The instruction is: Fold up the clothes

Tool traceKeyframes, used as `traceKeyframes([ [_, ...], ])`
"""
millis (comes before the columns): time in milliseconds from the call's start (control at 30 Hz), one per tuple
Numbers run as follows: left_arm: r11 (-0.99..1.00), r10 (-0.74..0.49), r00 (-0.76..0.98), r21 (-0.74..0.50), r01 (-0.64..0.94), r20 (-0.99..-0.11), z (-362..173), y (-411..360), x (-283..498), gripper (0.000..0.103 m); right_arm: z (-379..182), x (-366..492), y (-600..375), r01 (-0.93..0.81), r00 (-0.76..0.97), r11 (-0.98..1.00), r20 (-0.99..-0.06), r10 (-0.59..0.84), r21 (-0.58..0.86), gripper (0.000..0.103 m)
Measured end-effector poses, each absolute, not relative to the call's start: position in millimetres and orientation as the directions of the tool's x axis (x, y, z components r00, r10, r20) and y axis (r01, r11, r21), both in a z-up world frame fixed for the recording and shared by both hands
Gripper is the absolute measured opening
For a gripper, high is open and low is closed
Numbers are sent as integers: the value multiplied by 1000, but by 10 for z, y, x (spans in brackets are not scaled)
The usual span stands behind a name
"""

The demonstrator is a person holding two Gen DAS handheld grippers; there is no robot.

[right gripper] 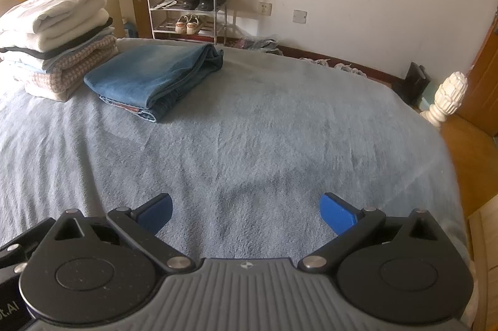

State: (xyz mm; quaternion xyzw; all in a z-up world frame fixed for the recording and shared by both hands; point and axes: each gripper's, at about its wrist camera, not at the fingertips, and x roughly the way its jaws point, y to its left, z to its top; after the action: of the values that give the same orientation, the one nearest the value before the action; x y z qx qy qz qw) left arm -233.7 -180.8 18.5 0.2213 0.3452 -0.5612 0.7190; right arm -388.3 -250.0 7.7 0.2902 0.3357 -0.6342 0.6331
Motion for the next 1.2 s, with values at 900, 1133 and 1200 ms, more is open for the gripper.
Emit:
traceKeyframes([
  [900, 267, -652, 125, -72, 961, -748, 168, -1808, -2347, 100, 51, -3884, -2494, 998, -36, 24, -801, -598, -63, 103],
  [1133, 267, -652, 124, -74, 961, -748, 169, -1810, -2343, 100, 41, -3892, -2485, 998, -35, 26, -802, -597, -63, 103],
  [1200, 267, -651, 123, -74, 961, -749, 167, -1812, -2342, 100, 40, -3890, -2491, 998, -36, 26, -803, -595, -63, 103],
])
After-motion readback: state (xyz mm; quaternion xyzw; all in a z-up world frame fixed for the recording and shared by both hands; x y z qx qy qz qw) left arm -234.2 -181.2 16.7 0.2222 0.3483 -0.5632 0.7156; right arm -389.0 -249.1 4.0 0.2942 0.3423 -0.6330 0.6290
